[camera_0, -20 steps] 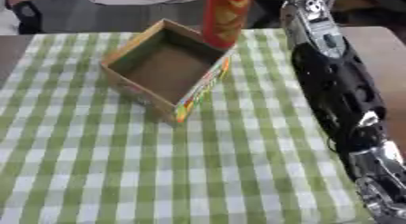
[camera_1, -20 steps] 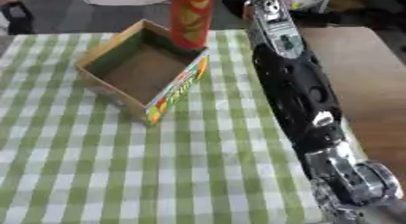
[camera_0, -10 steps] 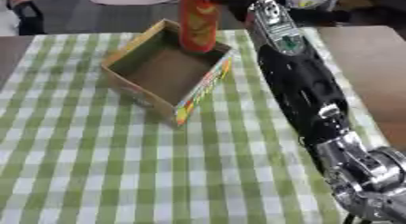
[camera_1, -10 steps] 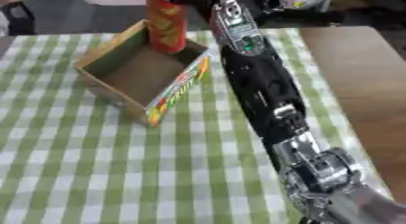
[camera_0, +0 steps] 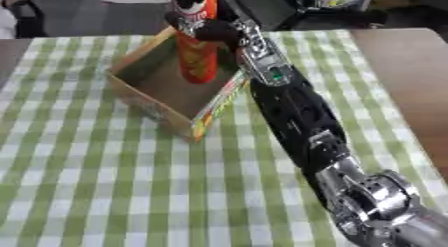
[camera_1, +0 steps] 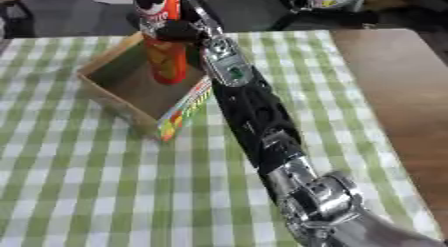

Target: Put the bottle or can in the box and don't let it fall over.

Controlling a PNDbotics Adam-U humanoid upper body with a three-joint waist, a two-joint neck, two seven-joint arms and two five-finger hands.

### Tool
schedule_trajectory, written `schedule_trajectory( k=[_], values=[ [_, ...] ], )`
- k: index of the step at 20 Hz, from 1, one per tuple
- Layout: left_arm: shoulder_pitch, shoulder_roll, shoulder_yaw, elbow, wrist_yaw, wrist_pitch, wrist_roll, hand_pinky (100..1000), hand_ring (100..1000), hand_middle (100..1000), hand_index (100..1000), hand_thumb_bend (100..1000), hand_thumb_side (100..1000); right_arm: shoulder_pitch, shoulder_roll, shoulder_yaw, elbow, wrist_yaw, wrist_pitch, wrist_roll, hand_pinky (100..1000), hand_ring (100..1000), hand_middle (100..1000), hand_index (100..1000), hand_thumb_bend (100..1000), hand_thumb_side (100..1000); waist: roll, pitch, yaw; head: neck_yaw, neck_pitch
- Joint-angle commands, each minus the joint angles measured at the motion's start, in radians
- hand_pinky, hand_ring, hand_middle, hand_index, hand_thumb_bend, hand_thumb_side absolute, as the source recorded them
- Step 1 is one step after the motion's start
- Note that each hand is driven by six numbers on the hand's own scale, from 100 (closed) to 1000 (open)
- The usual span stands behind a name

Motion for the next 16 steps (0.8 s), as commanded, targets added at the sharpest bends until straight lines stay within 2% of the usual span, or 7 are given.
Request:
schedule_trajectory(
  k=[1, 2, 3, 4, 5, 12, 16],
  values=[
    [-0.012, 0.014, 0.003, -0.020, 0.003, -0.001, -0.004, 1000, 1000, 1000, 778, 183, 763, -0.024, 0.000, -0.002, -0.005, 0.019, -0.027, -0.003, 549, 643, 936, 467, 249, 100, 0.003, -0.012, 0.001, -0.004, -0.015],
    [-0.012, 0.014, 0.003, -0.020, 0.003, -0.001, -0.004, 1000, 1000, 1000, 778, 183, 762, -0.022, 0.000, 0.003, -0.003, 0.026, -0.036, 0.013, 772, 874, 1000, 707, 156, 100, 0.003, -0.012, 0.001, -0.004, -0.016],
    [-0.012, 0.014, 0.003, -0.020, 0.003, -0.001, -0.003, 1000, 1000, 1000, 778, 182, 762, -0.021, -0.001, 0.007, -0.003, 0.036, -0.044, 0.041, 852, 974, 1000, 799, 256, 100, 0.003, -0.012, 0.000, -0.003, -0.016],
    [-0.012, 0.014, 0.004, -0.020, 0.003, -0.001, -0.003, 1000, 1000, 1000, 778, 182, 762, -0.020, -0.003, 0.011, -0.005, 0.051, -0.054, 0.075, 985, 1000, 1000, 964, 589, 100, 0.003, -0.012, -0.001, -0.001, -0.017],
    [-0.012, 0.015, 0.004, -0.021, 0.003, -0.001, -0.003, 1000, 1000, 1000, 779, 183, 762, -0.020, -0.007, 0.014, -0.007, 0.071, -0.061, 0.113, 1000, 1000, 1000, 1000, 655, 100, 0.003, -0.013, -0.002, 0.000, -0.017],
    [-0.009, 0.013, 0.006, -0.019, 0.000, 0.000, -0.003, 1000, 1000, 1000, 779, 182, 762, -0.017, -0.019, -0.011, -0.022, 0.205, -0.056, 0.327, 1000, 1000, 1000, 1000, 644, 369, 0.003, -0.014, -0.011, 0.008, -0.014],
    [-0.007, 0.014, 0.006, -0.019, 0.000, 0.000, -0.003, 1000, 1000, 1000, 779, 180, 762, -0.018, -0.021, -0.021, -0.038, 0.213, -0.046, 0.342, 1000, 1000, 1000, 1000, 637, 356, 0.005, -0.015, -0.015, 0.010, -0.014]
  ],
)
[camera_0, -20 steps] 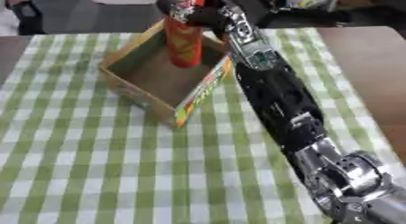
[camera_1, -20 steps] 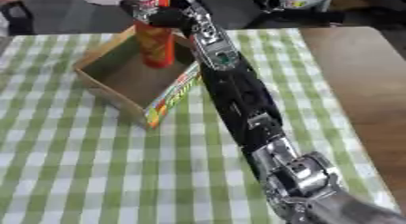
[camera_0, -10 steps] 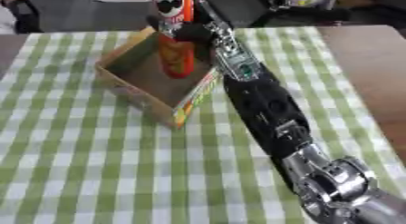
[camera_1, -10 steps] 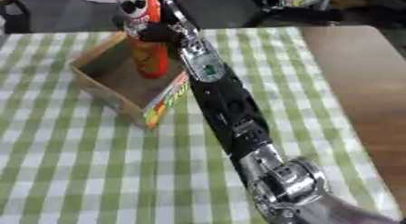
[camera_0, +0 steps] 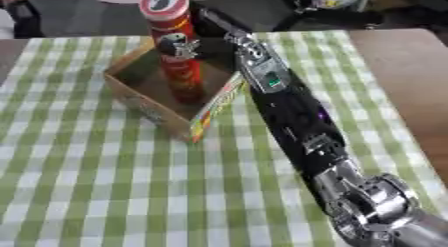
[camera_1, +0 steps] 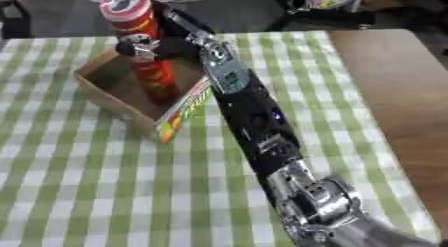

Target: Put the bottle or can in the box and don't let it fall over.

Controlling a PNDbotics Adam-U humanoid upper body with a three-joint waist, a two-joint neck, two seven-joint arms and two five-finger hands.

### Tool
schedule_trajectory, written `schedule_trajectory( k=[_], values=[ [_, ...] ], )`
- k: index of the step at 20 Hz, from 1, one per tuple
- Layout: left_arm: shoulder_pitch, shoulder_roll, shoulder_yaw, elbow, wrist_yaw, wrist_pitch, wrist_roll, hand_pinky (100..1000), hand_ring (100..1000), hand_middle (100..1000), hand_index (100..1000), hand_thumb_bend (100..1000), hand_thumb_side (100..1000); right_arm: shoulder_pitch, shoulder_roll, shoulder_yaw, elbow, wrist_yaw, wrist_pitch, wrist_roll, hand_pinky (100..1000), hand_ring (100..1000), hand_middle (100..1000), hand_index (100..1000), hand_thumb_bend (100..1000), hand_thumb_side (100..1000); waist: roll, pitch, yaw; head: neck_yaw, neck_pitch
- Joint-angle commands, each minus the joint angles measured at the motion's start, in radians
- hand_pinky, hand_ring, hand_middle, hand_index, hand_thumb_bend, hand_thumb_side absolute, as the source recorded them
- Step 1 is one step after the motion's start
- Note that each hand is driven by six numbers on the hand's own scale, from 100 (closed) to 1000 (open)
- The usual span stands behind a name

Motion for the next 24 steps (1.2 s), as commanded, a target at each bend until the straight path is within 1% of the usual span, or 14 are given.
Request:
schedule_trajectory(
  k=[1, 6, 10, 14, 19, 24],
  values=[
    [-0.004, 0.014, 0.006, -0.018, 0.000, -0.001, -0.003, 1000, 1000, 1000, 779, 180, 762, -0.020, -0.021, -0.011, -0.039, 0.000, 0.009, 0.009, 1000, 1000, 1000, 1000, 634, 344, 0.007, -0.017, -0.002, 0.004, -0.010],
    [-0.001, 0.016, 0.007, -0.018, 0.000, -0.001, -0.002, 1000, 1000, 1000, 779, 179, 761, -0.017, -0.040, -0.020, -0.062, -0.046, 0.038, -0.007, 1000, 1000, 1000, 1000, 628, 266, 0.007, -0.023, -0.009, 0.010, -0.010],
    [0.005, 0.019, 0.010, -0.017, 0.000, -0.002, 0.001, 1000, 1000, 1000, 779, 178, 759, -0.004, -0.070, -0.024, -0.092, -0.100, 0.062, -0.019, 1000, 1000, 1000, 1000, 614, 271, 0.008, -0.029, -0.021, 0.019, -0.007],
    [0.012, 0.023, 0.013, -0.016, -0.001, -0.004, 0.005, 1000, 1000, 1000, 779, 176, 759, 0.014, -0.111, -0.027, -0.137, -0.157, 0.083, -0.026, 1000, 1000, 1000, 1000, 611, 256, 0.011, -0.035, -0.034, 0.028, -0.005],
    [0.021, 0.026, 0.016, -0.014, -0.003, -0.008, 0.009, 1000, 1000, 1000, 779, 175, 759, 0.047, -0.166, -0.035, -0.186, -0.216, 0.109, -0.033, 1000, 1000, 1000, 1000, 610, 184, 0.015, -0.040, -0.050, 0.038, -0.002],
    [0.028, 0.029, 0.018, -0.012, -0.005, -0.011, 0.012, 1000, 1000, 1000, 779, 174, 759, 0.092, -0.231, -0.053, -0.238, -0.272, 0.133, -0.052, 1000, 1000, 1000, 1000, 614, 154, 0.017, -0.045, -0.062, 0.048, 0.000]
  ],
)
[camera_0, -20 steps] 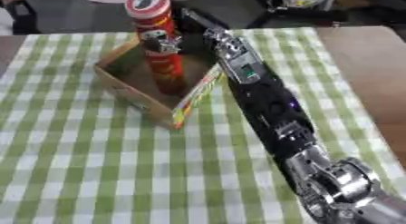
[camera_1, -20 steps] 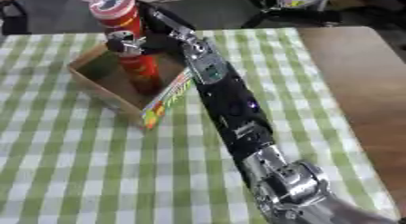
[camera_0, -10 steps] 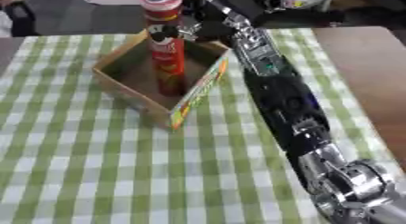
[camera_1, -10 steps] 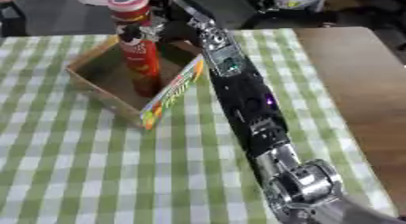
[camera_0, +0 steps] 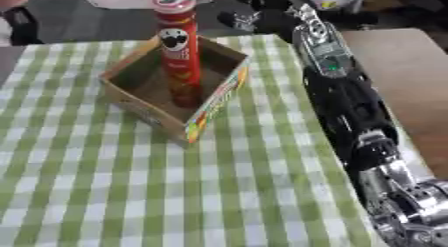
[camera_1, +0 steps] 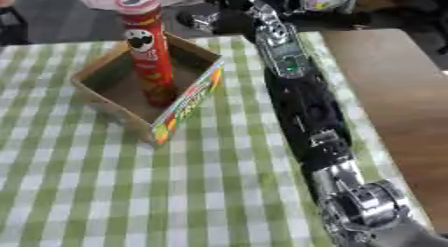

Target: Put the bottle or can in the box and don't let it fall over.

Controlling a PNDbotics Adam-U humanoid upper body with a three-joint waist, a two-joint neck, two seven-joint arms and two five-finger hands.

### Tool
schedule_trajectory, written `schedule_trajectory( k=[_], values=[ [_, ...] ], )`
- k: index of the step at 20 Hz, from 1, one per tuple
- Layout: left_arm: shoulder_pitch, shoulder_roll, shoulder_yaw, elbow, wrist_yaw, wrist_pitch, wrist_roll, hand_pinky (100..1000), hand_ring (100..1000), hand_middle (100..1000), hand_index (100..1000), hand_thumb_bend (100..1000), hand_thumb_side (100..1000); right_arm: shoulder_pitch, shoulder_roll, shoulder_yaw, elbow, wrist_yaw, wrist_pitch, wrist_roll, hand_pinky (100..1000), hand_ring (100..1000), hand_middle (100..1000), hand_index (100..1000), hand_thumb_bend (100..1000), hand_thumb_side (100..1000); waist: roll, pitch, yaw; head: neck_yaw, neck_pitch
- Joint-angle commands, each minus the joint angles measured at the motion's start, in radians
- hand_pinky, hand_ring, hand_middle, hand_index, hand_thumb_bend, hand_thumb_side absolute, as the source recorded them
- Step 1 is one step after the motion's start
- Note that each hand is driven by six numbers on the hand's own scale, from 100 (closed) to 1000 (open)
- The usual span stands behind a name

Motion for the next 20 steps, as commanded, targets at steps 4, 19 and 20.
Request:
schedule_trajectory(
  k=[4, 19, 20],
  values=[
    [0.006, 0.031, 0.013, -0.010, -0.006, -0.005, 0.006, 1000, 1000, 1000, 779, 174, 759, 0.037, -0.106, -0.027, -0.090, -0.089, 0.028, -0.032, 1000, 1000, 1000, 1000, 604, 129, 0.005, -0.032, -0.009, 0.013, -0.003],
    [0.016, 0.038, 0.019, -0.011, -0.008, -0.008, 0.015, 1000, 1000, 1000, 778, 173, 757, 0.250, -0.279, -0.097, -0.236, -0.233, 0.024, -0.095, 1000, 1000, 1000, 1000, 483, 223, 0.002, -0.041, -0.025, 0.039, 0.010],
    [0.016, 0.038, 0.019, -0.011, -0.008, -0.008, 0.015, 1000, 1000, 1000, 778, 173, 757, 0.264, -0.287, -0.104, -0.245, -0.244, 0.027, -0.102, 1000, 1000, 1000, 1000, 471, 232, 0.001, -0.041, -0.026, 0.040, 0.010]
  ],
)
